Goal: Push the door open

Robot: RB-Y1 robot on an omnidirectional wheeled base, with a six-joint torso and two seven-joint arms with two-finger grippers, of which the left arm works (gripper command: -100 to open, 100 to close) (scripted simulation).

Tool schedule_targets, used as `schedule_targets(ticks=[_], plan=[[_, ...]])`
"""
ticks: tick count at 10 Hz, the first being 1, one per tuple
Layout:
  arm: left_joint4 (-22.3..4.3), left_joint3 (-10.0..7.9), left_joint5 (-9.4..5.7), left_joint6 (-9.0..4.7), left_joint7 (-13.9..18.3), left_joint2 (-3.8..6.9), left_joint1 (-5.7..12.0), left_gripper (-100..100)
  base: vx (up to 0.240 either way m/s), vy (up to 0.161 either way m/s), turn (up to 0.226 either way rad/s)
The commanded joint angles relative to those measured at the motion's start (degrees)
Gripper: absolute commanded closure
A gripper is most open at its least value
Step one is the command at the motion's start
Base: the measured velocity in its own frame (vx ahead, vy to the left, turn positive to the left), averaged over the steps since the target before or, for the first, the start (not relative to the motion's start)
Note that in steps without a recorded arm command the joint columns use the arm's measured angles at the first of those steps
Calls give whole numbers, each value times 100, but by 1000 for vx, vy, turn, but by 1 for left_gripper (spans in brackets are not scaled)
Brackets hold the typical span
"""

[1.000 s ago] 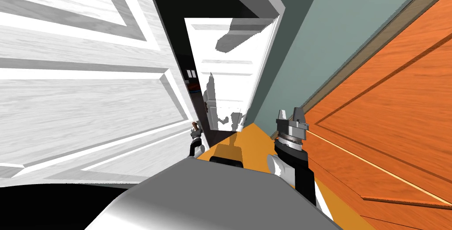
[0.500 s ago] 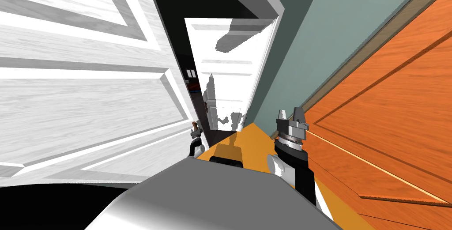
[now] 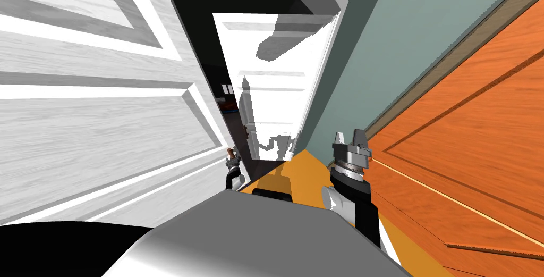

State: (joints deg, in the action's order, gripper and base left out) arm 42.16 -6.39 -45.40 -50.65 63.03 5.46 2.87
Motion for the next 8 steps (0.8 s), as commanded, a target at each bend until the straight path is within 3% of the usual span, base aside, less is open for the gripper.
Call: schedule_targets(ticks=[1, 8], plan=[[-128, -196, -118, -131, -45, 83, 77, 100, 199, 89, -35], [-274, -669, -456, -313, -209, 140, 108, 100, 115, 66, -30]])
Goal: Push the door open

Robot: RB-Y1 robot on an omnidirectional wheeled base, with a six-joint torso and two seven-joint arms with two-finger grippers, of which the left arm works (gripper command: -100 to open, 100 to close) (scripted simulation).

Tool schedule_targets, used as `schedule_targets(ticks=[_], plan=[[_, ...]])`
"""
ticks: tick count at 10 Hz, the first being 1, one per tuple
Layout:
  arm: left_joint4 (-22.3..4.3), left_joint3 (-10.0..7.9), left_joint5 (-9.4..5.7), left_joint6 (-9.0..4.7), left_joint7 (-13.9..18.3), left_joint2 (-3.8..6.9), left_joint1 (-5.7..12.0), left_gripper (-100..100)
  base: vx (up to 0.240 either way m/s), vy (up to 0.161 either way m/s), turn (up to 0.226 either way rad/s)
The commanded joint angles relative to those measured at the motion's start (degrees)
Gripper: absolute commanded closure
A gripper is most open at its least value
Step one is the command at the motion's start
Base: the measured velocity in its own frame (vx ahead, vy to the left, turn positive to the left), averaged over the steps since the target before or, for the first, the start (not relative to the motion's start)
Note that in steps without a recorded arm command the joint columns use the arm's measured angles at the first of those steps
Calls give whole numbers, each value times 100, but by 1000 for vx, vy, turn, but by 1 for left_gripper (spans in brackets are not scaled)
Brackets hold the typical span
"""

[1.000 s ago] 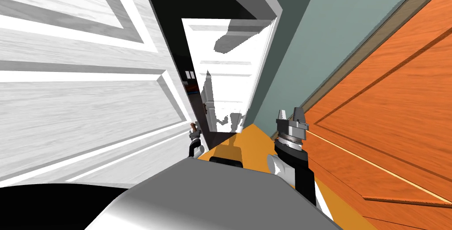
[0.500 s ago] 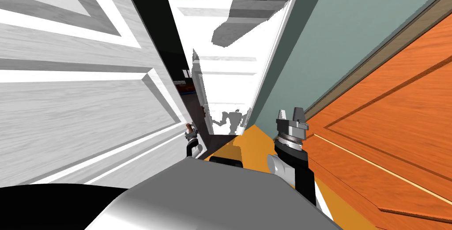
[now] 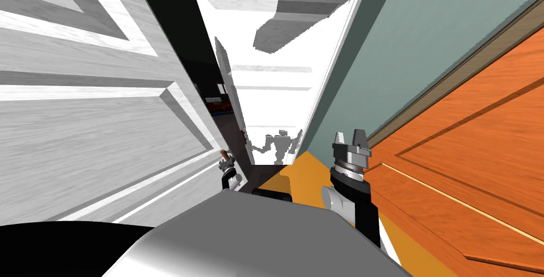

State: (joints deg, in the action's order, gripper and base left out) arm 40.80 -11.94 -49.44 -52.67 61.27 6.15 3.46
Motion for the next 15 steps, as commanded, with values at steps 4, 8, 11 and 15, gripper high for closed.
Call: schedule_targets(ticks=[4, 8, 11, 15], plan=[[-214, -361, -229, -207, -119, 100, 69, 100, 102, 63, -21], [-286, -599, -400, -300, -202, 126, 92, 100, 94, 55, -22], [-335, -764, -519, -364, -260, 143, 112, 100, 117, 77, -22], [-403, -994, -686, -454, -344, 163, 149, 100, 87, 33, -21]])
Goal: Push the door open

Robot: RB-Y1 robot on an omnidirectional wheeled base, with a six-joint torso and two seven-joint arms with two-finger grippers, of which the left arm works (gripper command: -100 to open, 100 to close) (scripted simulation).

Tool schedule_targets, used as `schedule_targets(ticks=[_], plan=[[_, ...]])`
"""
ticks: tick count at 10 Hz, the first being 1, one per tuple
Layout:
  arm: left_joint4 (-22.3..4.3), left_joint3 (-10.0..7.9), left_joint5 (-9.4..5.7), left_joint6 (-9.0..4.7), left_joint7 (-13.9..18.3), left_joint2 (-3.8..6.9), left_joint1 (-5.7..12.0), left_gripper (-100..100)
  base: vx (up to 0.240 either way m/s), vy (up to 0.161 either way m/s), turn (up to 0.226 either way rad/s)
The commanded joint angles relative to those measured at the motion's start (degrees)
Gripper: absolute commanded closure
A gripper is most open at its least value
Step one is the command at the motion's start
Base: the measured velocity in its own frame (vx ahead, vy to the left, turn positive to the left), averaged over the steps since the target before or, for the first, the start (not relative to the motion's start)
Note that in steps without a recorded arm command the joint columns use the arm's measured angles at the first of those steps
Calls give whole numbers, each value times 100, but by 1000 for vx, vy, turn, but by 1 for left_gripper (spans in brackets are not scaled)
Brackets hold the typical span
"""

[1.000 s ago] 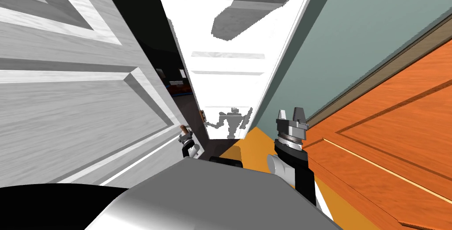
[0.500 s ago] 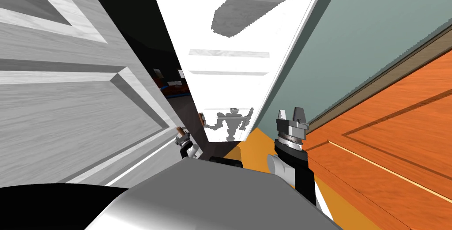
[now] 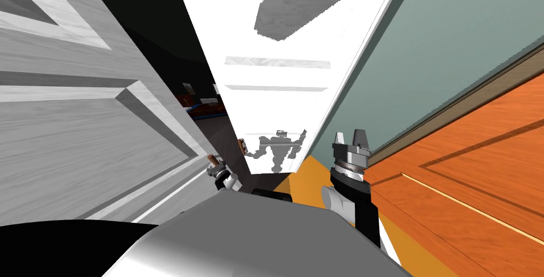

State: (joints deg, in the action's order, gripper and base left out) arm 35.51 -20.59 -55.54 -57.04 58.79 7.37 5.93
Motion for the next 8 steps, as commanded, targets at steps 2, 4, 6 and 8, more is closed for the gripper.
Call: schedule_targets(ticks=[2, 4, 6, 8], plan=[[114, -169, -105, -32, -110, 44, -90, 100, 108, 49, -16], [78, -306, -208, -87, -163, 49, -48, 100, 115, 58, -21], [23, -281, -201, -80, -114, 24, -28, 100, 135, 41, -5], [144, -545, -336, -200, -225, 27, -152, 100, -64, 121, -177]])
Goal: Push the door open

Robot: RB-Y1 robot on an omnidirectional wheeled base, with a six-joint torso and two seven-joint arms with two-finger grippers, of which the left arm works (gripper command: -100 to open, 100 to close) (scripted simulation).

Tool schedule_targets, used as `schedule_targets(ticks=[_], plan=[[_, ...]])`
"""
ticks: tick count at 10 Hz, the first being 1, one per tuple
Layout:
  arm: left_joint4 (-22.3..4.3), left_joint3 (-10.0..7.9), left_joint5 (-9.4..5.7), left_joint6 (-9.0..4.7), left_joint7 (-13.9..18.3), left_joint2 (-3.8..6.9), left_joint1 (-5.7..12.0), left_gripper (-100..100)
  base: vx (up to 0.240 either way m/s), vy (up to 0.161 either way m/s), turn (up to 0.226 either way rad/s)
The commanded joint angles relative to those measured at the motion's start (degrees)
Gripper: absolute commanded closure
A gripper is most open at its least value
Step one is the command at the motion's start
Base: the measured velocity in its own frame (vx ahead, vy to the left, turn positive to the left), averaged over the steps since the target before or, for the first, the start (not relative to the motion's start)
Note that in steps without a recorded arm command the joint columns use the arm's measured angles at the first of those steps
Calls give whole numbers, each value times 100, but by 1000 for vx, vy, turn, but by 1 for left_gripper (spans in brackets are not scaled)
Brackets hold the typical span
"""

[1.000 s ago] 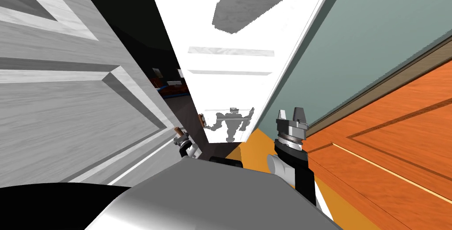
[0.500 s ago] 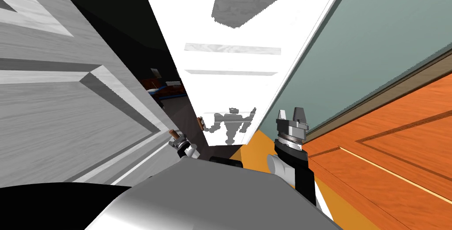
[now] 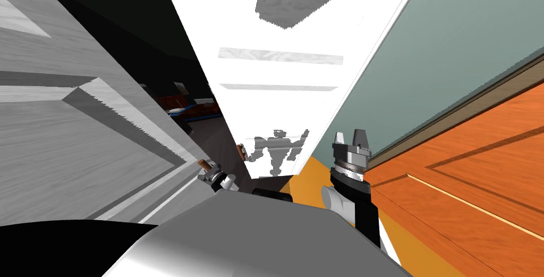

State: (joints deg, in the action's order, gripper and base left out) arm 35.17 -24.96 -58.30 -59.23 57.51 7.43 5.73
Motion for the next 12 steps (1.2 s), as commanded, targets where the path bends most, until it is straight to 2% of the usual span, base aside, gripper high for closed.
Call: schedule_targets(ticks=[1, 3, 4, 6, 7, 8, 10, 12], plan=[[178, -109, -60, 18, -97, 21, -132, 100, -44, 91, -79], [178, -109, -60, 18, -97, 21, -132, 100, 0, 20, 7], [239, -235, -126, -41, -151, 12, -175, 100, -21, 45, -104], [263, -283, -151, -64, -171, 7, -190, 100, -15, 91, -79], [311, -379, -201, -110, -212, -2, -219, 100, -20, 61, -82], [311, -379, -201, -110, -212, -2, -219, 100, -18, 65, -28], [397, -545, -287, -189, -284, -24, -267, 100, -6, 87, -124], [363, -545, -287, -189, -284, -24, -267, 100, 1, 46, -27]])
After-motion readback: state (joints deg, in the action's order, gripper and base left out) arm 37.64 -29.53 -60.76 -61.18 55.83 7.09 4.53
